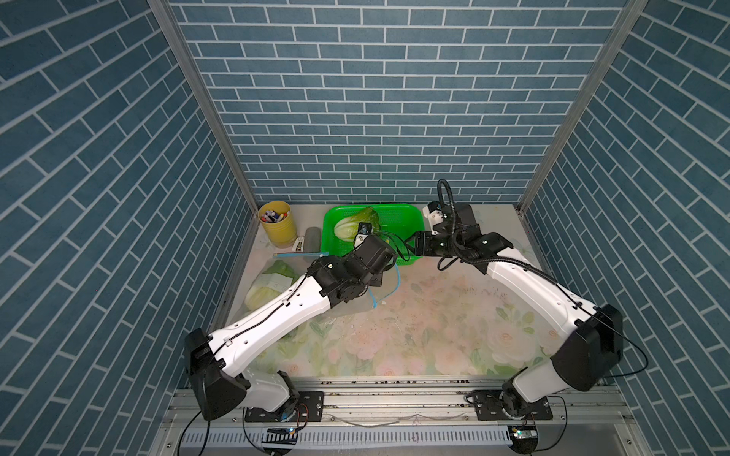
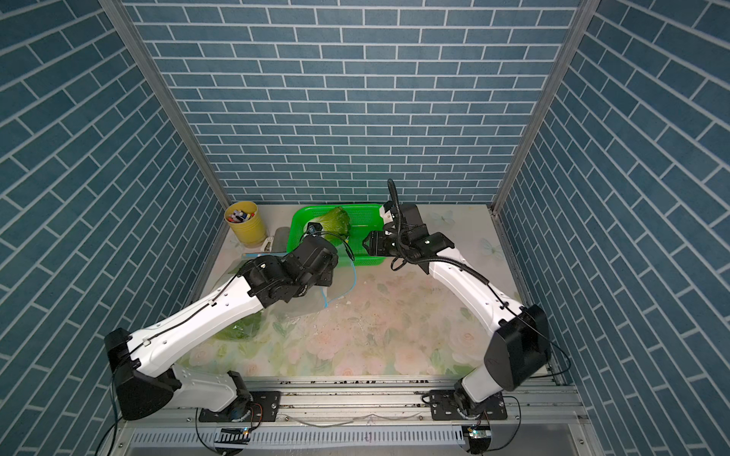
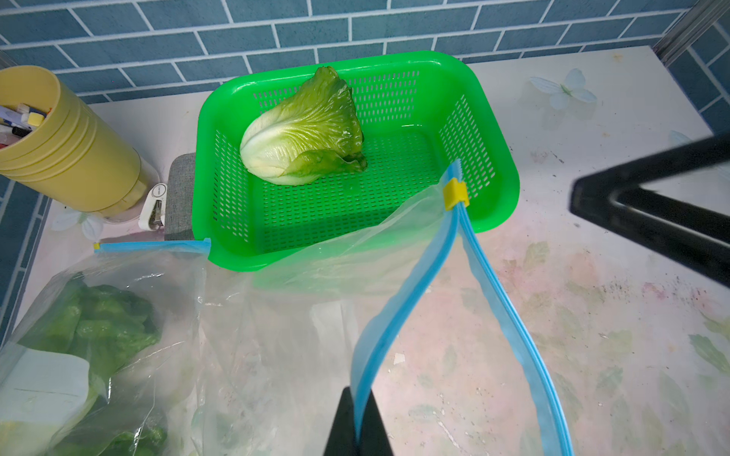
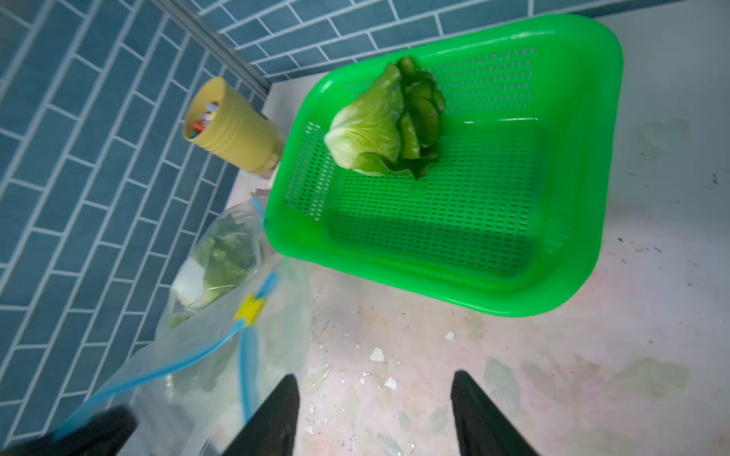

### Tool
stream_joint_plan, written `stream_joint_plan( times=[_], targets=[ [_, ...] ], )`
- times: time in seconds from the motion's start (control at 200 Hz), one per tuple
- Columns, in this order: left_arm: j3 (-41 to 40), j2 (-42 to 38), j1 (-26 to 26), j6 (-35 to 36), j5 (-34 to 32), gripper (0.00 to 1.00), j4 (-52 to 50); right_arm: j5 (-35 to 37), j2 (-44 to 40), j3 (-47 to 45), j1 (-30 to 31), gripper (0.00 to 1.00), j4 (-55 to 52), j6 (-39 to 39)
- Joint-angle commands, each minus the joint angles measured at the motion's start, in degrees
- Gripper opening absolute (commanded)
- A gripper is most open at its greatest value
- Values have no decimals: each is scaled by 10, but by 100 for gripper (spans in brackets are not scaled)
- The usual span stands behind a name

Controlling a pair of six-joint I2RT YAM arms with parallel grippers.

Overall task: Put the chinese cabbages into a zipper bag and zip it
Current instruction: Move the basket to the center of the board.

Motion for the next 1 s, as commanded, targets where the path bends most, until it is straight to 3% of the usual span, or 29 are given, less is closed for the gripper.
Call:
stream_joint_plan(
  times=[0.0,0.215,0.475,0.735,0.995],
  targets=[
    [-14,-18,3,-7,-4,0,6,38,58,44,-1,63,-33,11],
    [-36,-37,9,-14,-4,0,16,42,183,132,-19,63,-57,1],
    [-45,-49,17,-13,-6,0,15,45,275,190,-44,63,-83,-7],
    [-48,-63,23,-10,-15,0,5,113,267,161,-61,63,-106,-25],
    [-51,-71,26,-9,-16,0,1,166,178,23,-83,64,-93,-15]
  ],
)
